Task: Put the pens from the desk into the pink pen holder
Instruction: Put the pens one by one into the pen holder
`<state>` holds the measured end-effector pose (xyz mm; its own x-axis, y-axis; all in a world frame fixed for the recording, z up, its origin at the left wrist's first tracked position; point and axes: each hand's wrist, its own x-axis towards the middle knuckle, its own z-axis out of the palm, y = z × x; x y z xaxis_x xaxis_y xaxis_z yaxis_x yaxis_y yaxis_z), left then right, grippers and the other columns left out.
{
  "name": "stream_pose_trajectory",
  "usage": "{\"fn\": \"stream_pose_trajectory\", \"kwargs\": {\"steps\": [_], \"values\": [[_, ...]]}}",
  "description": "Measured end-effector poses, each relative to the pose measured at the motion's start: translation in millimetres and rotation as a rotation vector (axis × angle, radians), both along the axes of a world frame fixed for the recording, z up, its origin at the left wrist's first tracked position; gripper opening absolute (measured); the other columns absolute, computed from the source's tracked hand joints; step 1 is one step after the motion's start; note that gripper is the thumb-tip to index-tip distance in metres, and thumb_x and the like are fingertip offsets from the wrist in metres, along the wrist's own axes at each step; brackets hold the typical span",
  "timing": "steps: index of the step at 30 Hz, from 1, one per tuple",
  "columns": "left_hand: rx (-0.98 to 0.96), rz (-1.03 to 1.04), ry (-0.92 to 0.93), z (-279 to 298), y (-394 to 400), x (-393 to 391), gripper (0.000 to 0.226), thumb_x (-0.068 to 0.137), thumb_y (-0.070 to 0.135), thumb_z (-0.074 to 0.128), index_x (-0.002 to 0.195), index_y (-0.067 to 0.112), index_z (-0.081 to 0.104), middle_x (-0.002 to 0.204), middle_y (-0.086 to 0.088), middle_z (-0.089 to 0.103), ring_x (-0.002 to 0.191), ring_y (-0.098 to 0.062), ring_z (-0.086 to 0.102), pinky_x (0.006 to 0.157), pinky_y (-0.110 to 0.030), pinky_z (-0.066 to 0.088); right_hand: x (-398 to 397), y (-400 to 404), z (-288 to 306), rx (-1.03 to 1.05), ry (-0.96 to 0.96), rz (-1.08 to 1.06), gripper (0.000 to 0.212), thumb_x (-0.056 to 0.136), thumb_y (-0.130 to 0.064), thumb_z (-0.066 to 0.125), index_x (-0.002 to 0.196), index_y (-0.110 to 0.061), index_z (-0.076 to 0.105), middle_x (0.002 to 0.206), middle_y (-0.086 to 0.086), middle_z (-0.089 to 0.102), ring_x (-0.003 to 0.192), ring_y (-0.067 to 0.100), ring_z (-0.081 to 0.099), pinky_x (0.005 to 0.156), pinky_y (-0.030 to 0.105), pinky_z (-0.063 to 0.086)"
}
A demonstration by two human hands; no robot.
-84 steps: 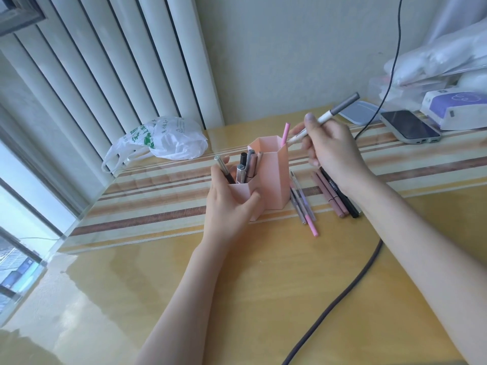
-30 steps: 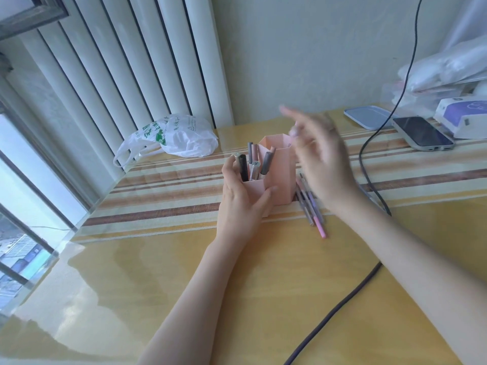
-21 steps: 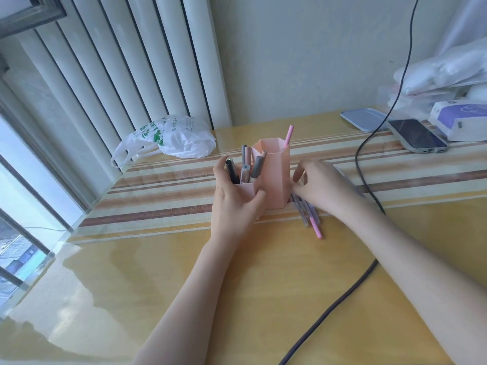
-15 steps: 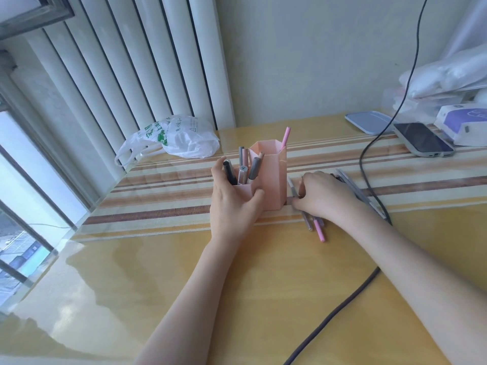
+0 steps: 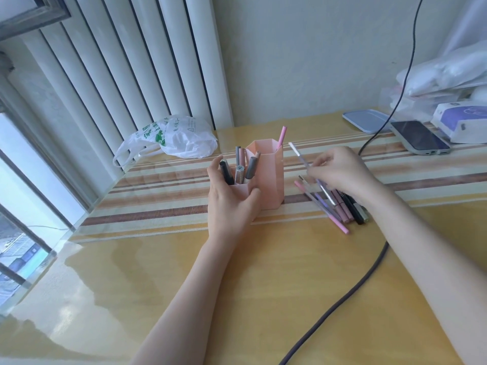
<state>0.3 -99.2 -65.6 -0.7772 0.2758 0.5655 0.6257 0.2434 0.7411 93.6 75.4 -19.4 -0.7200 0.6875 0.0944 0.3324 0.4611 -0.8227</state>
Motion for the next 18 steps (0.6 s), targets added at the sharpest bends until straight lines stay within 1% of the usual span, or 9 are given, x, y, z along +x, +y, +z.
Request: {"fn": "stream_pose_trajectory", "kwargs": {"steps": [1,2,4,6,7,9,12,16,18], "values": [[0.001,-0.002,0.002,-0.1,0.2,-0.3,0.058,0.066,0.023,0.059,0.114,0.002,0.035,0.076,0.014,0.039,0.067,0.006,0.045,0.052,-0.01,0.032,-0.2,1.2,0.7,-0.097,0.089,-0.005,0.018,0.079,-0.013,0.067,0.096,-0.013,0.059,0.082,0.004,0.07,0.061,0.015,0.06,0.067,0.037,0.055],[0.002,-0.004,0.005,-0.3,0.1,-0.6,0.058,0.066,0.023,0.059,0.114,0.002,0.035,0.076,0.014,0.038,0.068,0.006,0.045,0.053,-0.01,0.032,-0.9,2.0,1.5,-0.182,0.2,-0.006,0.028,0.082,-0.011,0.064,0.105,-0.017,0.051,0.083,0.004,0.069,0.058,0.015,0.061,0.067,0.038,0.054],[0.005,-0.009,0.012,-0.4,-0.1,-1.3,0.058,0.065,0.023,0.059,0.114,0.001,0.035,0.076,0.014,0.038,0.068,0.006,0.045,0.053,-0.01,0.032,-1.7,-1.0,7.3,-0.31,0.499,0.033,0.042,0.088,-0.003,0.06,0.116,-0.024,0.037,0.074,0.004,0.064,0.05,0.012,0.061,0.06,0.034,0.054],[0.009,-0.015,0.025,-0.6,-0.1,-1.2,0.058,0.065,0.021,0.059,0.114,0.001,0.035,0.076,0.014,0.038,0.068,0.005,0.045,0.053,-0.01,0.032,0.0,-6.0,14.1,-0.418,0.792,0.138,0.06,0.09,0.005,0.058,0.13,-0.029,0.029,0.073,0.006,0.06,0.057,0.012,0.062,0.063,0.033,0.059],[0.013,-0.018,0.03,-1.0,-0.1,-1.1,0.058,0.065,0.021,0.059,0.114,0.002,0.035,0.076,0.014,0.038,0.068,0.004,0.045,0.053,-0.01,0.032,1.4,-8.5,17.2,-0.448,0.886,0.196,0.069,0.09,0.008,0.058,0.136,-0.031,0.024,0.077,0.008,0.059,0.061,0.016,0.063,0.067,0.034,0.06],[0.018,-0.022,0.039,-1.5,-0.6,-0.8,0.059,0.064,0.021,0.059,0.116,0.005,0.035,0.077,0.014,0.039,0.069,0.004,0.045,0.053,-0.009,0.033,4.0,-14.1,22.2,-0.424,0.981,0.264,0.085,0.089,0.012,0.058,0.146,-0.034,0.015,0.084,0.01,0.058,0.067,0.022,0.066,0.076,0.039,0.06],[0.013,-0.046,0.06,-3.2,1.7,0.5,0.063,0.065,0.02,0.06,0.122,0.008,0.035,0.08,0.016,0.041,0.073,0.007,0.046,0.057,-0.007,0.034,6.5,-23.5,27.3,-0.349,1.048,0.281,0.094,0.087,0.017,0.055,0.15,-0.034,0.008,0.09,0.015,0.051,0.074,0.027,0.067,0.079,0.043,0.059],[-0.005,-0.092,0.087,-2.6,3.7,4.9,0.069,0.067,0.021,0.061,0.129,0.011,0.033,0.081,0.015,0.041,0.073,0.004,0.046,0.057,-0.007,0.034,4.9,-29.4,27.8,-0.253,1.112,0.217,0.088,0.086,0.017,0.053,0.15,-0.025,0.011,0.094,0.015,0.049,0.075,0.028,0.068,0.081,0.048,0.059],[-0.001,-0.095,0.091,-2.7,3.3,5.1,0.069,0.066,0.021,0.06,0.129,0.013,0.032,0.08,0.014,0.041,0.071,0.0,0.046,0.056,-0.009,0.034,4.1,-30.3,26.2,-0.143,1.137,0.174,0.084,0.084,0.016,0.056,0.149,-0.017,0.014,0.104,0.016,0.053,0.08,0.034,0.066,0.082,0.049,0.059]]}}
